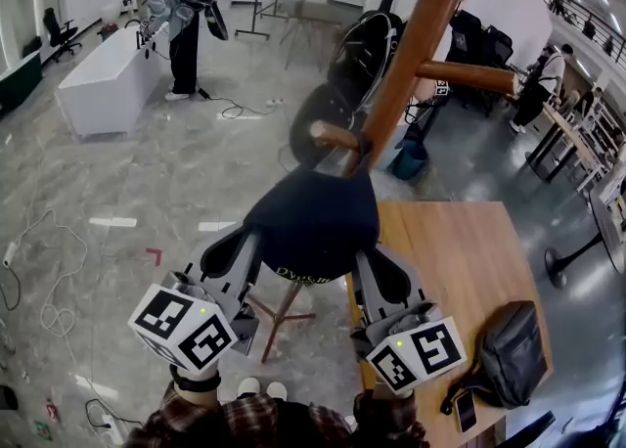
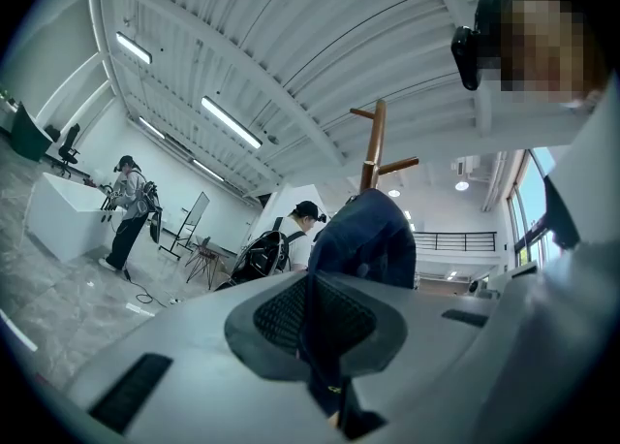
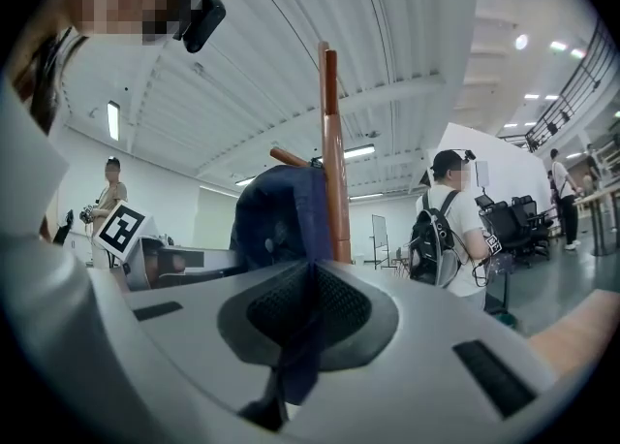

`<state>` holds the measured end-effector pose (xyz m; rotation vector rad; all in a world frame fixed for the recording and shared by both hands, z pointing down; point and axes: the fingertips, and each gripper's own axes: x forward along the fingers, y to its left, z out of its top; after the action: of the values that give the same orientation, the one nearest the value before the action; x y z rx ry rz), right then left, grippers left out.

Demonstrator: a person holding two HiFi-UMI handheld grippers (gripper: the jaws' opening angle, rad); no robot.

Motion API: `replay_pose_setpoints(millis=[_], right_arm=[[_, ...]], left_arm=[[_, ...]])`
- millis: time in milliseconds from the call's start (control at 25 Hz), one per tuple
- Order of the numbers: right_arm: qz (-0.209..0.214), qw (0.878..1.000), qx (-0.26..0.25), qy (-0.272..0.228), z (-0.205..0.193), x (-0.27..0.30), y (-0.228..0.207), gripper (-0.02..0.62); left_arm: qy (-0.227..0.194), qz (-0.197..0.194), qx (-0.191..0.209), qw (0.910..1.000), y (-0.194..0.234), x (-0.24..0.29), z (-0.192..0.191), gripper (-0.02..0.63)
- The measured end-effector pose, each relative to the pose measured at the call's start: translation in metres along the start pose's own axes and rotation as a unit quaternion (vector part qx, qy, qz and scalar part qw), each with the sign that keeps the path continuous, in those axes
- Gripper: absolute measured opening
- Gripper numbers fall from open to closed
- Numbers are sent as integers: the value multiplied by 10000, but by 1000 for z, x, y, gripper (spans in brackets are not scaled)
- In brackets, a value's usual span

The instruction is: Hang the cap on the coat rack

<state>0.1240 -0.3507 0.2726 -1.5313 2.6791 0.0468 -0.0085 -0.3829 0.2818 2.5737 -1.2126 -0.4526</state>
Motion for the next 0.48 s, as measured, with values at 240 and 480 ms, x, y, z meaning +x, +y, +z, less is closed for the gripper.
replay_pose_setpoints(millis=[240, 480], right_arm=[[88, 9998, 140, -85, -3, 2, 1, 20], [210, 9995, 198, -156, 1, -3, 3, 20]], left_arm=[[-142, 22, -19, 9999, 5, 0, -1, 17], [-148, -86, -4, 9999, 0, -4, 0, 18]])
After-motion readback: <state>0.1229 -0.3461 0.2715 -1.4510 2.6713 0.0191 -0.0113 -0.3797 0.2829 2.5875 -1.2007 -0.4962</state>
